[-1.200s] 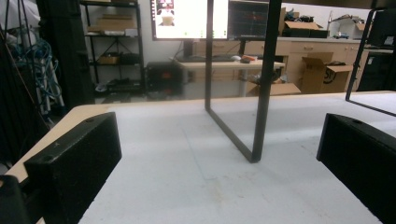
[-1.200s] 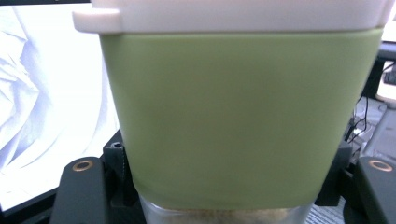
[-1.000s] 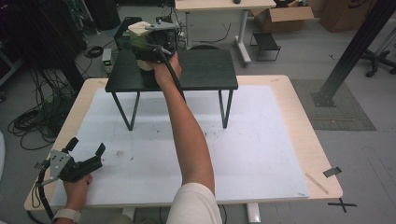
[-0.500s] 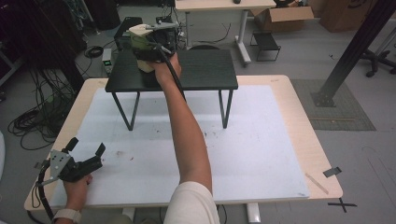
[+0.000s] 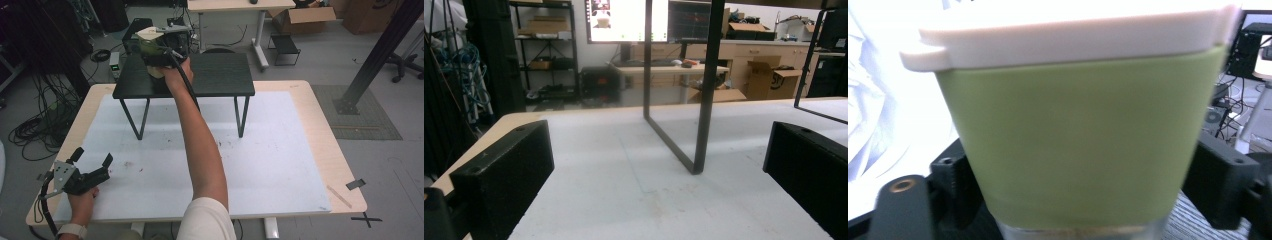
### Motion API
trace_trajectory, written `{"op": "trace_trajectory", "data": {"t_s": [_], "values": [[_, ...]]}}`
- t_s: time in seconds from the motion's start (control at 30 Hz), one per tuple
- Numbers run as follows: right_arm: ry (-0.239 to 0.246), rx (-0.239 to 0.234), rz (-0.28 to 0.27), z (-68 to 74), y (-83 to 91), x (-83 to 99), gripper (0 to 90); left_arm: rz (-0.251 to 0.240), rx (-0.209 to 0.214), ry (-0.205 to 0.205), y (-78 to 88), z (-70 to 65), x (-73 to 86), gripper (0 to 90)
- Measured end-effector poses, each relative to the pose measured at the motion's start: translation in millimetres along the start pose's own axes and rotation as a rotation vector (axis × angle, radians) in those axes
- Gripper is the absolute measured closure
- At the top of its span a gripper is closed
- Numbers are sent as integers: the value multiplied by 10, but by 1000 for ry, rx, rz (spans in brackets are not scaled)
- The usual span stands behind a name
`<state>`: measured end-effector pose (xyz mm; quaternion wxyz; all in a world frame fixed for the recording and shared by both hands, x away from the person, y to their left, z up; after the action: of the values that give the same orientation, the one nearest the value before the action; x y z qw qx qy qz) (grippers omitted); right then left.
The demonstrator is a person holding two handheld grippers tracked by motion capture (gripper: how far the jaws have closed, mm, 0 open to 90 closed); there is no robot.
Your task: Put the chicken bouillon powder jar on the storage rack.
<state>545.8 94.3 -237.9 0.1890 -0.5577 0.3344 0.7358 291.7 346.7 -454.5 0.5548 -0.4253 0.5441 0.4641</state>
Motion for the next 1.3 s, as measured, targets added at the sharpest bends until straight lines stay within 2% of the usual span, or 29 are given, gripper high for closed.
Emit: {"op": "trace_trajectory", "data": {"t_s": [0.23,0.5,0.83,0.97,1.23,1.3], "values": [[-25,6,-26,-2,81,-10,43,1,0,-2,-1,-1,0,2],[-23,10,-63,15,239,-65,0,1,-1,-1,-4,-3,0,2],[-2,1,-105,29,481,-109,0,6,0,-3,-9,-4,-1,2],[7,20,-109,44,590,-120,0,9,0,-6,-8,-2,-1,2],[17,-4,-168,56,880,-91,0,7,-1,-5,-10,-4,-1,2],[16,7,-167,52,941,-77,0,8,0,-4,-12,-5,-1,2]]}}
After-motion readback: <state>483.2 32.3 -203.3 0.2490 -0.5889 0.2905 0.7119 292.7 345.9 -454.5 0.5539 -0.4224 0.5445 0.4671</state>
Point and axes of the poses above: each handheld gripper's, and its own axes: y roughly backward along the jaws, x roughly out of its underside, z roughly to its left, the point moved 3 cm from there along -y, roughly forward along the jaws, and after that the axes turned 4 degrees about -y, right-handed, at the moved point
